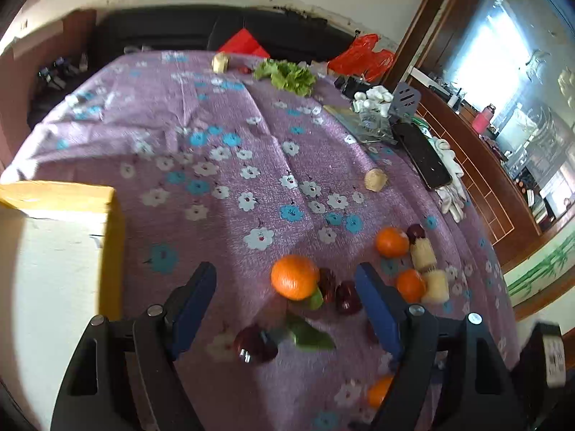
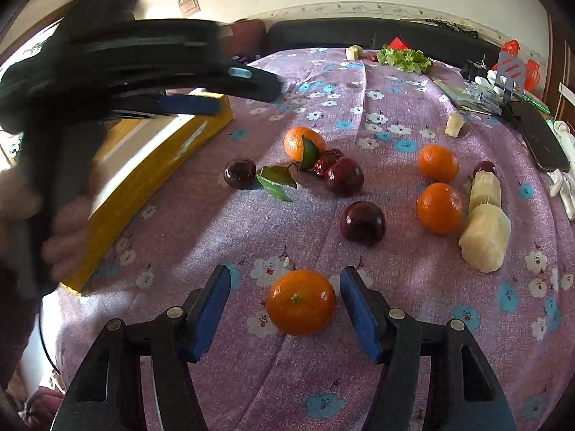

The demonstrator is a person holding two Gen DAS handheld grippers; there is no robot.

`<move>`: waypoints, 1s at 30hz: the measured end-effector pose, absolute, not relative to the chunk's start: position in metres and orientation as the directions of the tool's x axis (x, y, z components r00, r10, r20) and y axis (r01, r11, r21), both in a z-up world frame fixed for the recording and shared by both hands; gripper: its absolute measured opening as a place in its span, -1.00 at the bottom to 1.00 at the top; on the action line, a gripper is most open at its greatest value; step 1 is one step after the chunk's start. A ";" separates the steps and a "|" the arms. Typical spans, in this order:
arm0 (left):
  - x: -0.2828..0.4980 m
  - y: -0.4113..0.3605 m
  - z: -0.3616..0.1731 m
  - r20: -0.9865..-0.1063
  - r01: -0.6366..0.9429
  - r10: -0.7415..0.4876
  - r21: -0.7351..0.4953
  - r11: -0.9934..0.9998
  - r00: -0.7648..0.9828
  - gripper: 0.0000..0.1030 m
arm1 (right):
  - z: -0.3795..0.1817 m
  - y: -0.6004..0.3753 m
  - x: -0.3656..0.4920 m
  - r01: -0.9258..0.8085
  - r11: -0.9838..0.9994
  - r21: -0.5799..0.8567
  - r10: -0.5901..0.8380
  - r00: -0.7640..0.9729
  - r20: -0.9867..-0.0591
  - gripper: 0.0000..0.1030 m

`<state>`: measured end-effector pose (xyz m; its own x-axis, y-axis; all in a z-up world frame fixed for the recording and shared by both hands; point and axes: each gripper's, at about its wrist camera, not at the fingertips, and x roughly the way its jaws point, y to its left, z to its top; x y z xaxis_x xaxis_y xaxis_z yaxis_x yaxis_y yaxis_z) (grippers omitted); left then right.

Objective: Organize fruits
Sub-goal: 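Grasp the leafy orange with the left tool while the right tool grasps another orange, then carry both oranges over the yellow tray and open both tools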

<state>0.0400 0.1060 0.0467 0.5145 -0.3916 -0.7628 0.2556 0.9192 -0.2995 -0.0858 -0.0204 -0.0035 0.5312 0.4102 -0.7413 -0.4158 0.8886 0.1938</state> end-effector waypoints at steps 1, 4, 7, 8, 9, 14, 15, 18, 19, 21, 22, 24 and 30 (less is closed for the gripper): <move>0.047 0.102 0.041 -0.772 0.251 -0.390 -0.302 0.920 0.501 0.52 | -0.002 -0.021 -0.086 -0.416 0.888 0.195 0.412 0.533 -0.739 0.33; 0.055 0.093 0.030 -0.792 0.266 -0.391 -0.295 0.918 0.469 0.51 | -0.002 -0.020 -0.087 -0.425 0.883 0.200 0.421 0.529 -0.736 0.22; 0.054 0.082 0.026 -0.809 0.290 -0.361 -0.246 0.925 0.463 0.49 | -0.003 -0.021 -0.084 -0.429 0.879 0.211 0.430 0.519 -0.739 0.14; 0.053 0.078 0.023 -0.823 0.297 -0.338 -0.218 0.930 0.456 0.29 | -0.004 -0.022 -0.083 -0.427 0.878 0.217 0.433 0.515 -0.740 0.12; 0.053 0.075 0.020 -0.835 0.303 -0.323 -0.199 0.932 0.445 0.07 | -0.004 -0.022 -0.083 -0.424 0.879 0.219 0.432 0.514 -0.741 0.09; 0.051 0.081 0.022 -0.830 0.280 -0.324 -0.212 0.936 0.454 -0.31 | -0.004 -0.024 -0.085 -0.411 0.885 0.221 0.426 0.519 -0.741 -0.15; 0.049 0.083 0.022 -0.828 0.277 -0.326 -0.216 0.936 0.457 -0.31 | -0.004 -0.024 -0.084 -0.406 0.886 0.224 0.426 0.520 -0.740 -0.23; 0.039 0.093 0.031 -0.809 0.260 -0.343 -0.242 0.935 0.477 -0.31 | -0.004 -0.027 -0.082 -0.404 0.883 0.237 0.435 0.518 -0.737 -0.24; 0.035 0.097 0.036 -0.801 0.256 -0.345 -0.246 0.935 0.490 -0.31 | -0.005 -0.027 -0.082 -0.405 0.883 0.237 0.435 0.518 -0.736 -0.24; 0.022 0.107 0.048 -0.780 0.243 -0.350 -0.258 0.935 0.519 -0.31 | -0.005 -0.027 -0.082 -0.405 0.882 0.242 0.440 0.518 -0.734 -0.24; 0.015 0.114 0.054 -0.769 0.233 -0.349 -0.262 0.936 0.535 -0.30 | -0.005 -0.028 -0.082 -0.405 0.882 0.242 0.440 0.519 -0.733 -0.24; -0.002 0.129 0.068 -0.741 0.217 -0.350 -0.275 0.937 0.572 -0.30 | -0.004 -0.028 -0.083 -0.403 0.883 0.240 0.438 0.527 -0.728 -0.24; -0.058 0.195 0.099 -0.677 0.097 -0.301 -0.323 0.941 0.671 -0.30 | 0.009 -0.027 -0.091 -0.394 0.892 0.223 0.425 0.561 -0.710 -0.25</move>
